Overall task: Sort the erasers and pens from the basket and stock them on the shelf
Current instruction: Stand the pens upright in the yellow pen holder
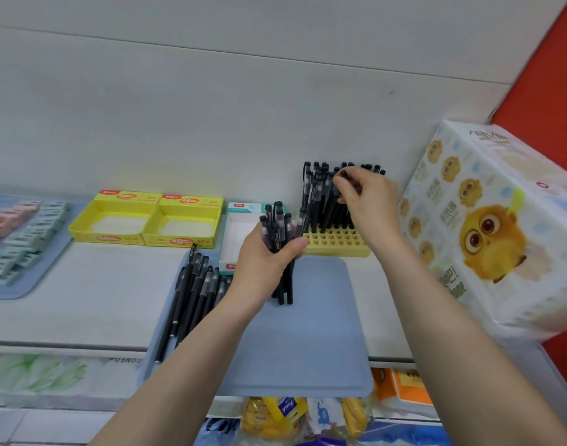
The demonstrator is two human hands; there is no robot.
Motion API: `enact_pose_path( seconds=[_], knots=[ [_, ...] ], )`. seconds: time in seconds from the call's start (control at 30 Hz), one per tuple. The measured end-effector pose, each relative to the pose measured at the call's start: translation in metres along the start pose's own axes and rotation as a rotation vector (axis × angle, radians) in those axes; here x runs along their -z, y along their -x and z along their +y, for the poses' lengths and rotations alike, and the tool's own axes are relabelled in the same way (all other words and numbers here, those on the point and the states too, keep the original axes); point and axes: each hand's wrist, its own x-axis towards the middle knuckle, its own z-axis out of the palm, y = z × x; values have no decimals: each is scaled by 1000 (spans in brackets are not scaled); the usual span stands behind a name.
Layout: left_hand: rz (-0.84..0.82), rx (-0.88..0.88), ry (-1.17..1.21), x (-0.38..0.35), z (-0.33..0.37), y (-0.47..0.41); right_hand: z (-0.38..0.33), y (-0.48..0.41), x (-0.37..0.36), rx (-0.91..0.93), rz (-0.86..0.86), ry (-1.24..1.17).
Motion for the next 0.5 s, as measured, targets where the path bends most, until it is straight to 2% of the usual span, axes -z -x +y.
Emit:
enact_pose_path(
  seconds=[0.13, 0.27, 0.3, 0.4, 0.43, 0.5],
  knots=[
    [7, -25, -42, -1, -2, -2, -3, 3, -4, -25, -132, 47],
    [3, -31, -56, -3, -4, -5, -20, 18, 14, -18, 38, 32],
    [1, -35, -57, -4, -4, -6, -27, 24, 20, -25, 15, -32],
    [-20, -69, -63, -9, -3, -7, -38, 47, 22, -77, -329, -299],
    [-31, -82, -72, -11, -3, -7, -37, 52, 20, -72, -386, -314],
    [-25, -83, -91, -13, -3, -7, -31, 52, 22, -99, -350, -333]
  ],
)
